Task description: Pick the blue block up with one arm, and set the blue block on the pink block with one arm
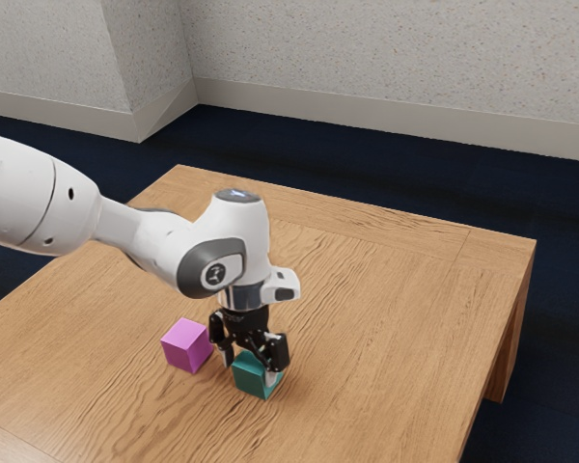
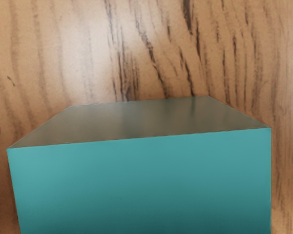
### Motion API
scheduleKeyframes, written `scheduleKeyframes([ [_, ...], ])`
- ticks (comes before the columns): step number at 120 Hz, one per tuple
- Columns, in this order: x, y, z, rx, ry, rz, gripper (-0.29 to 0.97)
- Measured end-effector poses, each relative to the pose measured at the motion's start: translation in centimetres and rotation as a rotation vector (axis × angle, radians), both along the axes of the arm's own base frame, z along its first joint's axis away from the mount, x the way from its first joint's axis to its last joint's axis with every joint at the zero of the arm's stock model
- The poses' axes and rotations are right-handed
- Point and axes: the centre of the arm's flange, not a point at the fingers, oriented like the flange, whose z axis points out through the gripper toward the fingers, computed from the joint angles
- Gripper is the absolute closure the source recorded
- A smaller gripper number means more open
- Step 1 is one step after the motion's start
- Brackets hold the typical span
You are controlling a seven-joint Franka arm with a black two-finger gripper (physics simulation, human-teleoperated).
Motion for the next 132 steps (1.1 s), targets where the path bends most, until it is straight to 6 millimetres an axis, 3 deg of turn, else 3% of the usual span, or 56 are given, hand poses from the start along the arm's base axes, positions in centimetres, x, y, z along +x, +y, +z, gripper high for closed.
scheduleKeyframes([
  [25,1.1,-0.2,-1.3,-0.002,0.000,0.006,0.01],
  [46,1.8,-0.4,-0.9,0.004,-0.020,0.004,0.24],
  [58,1.9,-0.4,-0.7,0.009,-0.026,0.005,0.29],
  [74,1.9,-0.6,1.2,0.029,-0.059,-0.011,0.31],
  [93,1.5,-0.2,5.5,0.060,-0.095,-0.026,0.31],
  [110,1.1,0.7,7.2,0.077,-0.077,-0.041,0.31],
  [132,1.3,4.6,7.9,0.092,-0.039,-0.023,0.30],
])
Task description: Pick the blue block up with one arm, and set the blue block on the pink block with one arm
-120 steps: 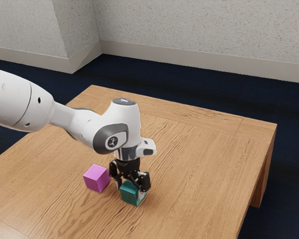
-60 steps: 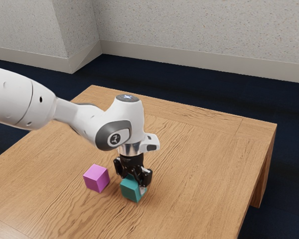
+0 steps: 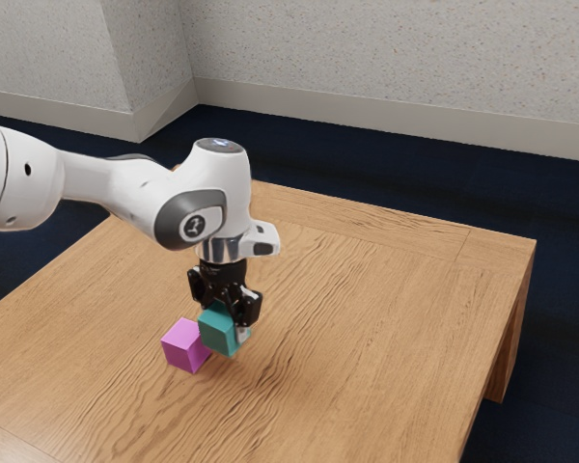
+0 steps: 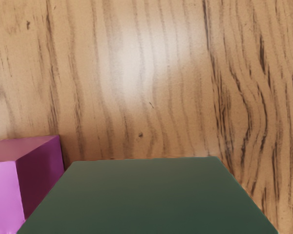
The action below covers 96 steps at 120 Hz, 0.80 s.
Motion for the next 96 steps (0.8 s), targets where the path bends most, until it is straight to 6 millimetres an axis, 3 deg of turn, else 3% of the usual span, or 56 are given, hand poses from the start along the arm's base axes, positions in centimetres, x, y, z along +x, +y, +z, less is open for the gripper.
scheduleKeyframes([
  [27,0.0,3.9,-0.1,0.000,0.044,0.002,0.30],
  [82,0.3,8.6,-0.1,-0.015,0.078,-0.022,0.30],
  [96,0.3,8.8,-0.3,-0.020,0.085,-0.036,0.30],
])
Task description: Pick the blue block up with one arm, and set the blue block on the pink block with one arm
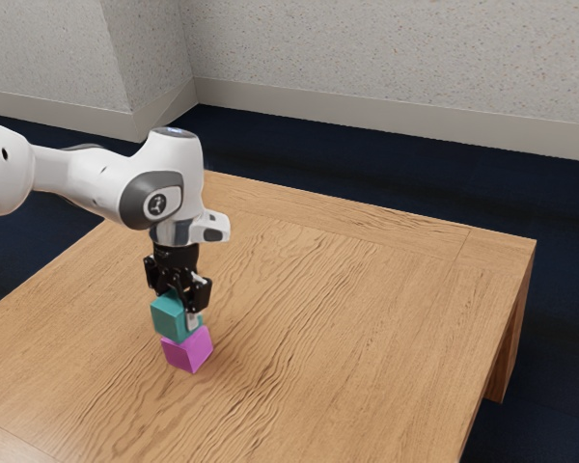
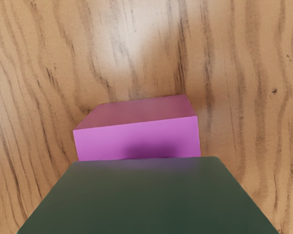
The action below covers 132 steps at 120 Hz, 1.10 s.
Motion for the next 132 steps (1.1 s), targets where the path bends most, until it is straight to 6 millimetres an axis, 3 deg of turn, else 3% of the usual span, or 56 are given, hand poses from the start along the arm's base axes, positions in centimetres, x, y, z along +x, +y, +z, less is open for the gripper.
scheduleKeyframes([
  [28,0.0,-0.1,-0.1,-0.012,0.006,-0.027,0.14],
  [39,0.1,-0.1,0.8,-0.012,-0.007,-0.034,0.09],
  [58,-0.1,-0.1,5.8,0.005,-0.065,-0.044,0.04],
  [75,0.6,-0.1,13.6,0.024,-0.180,-0.049,0.02],
  [89,1.9,-0.5,18.1,0.022,-0.252,-0.056,0.01],
  [98,3.2,-0.8,20.5,0.016,-0.297,-0.057,0.01],
  [117,3.8,-1.3,25.8,0.008,-0.380,-0.025,0.00],
  [132,3.6,-1.7,26.6,0.008,-0.381,0.003,0.00],
])
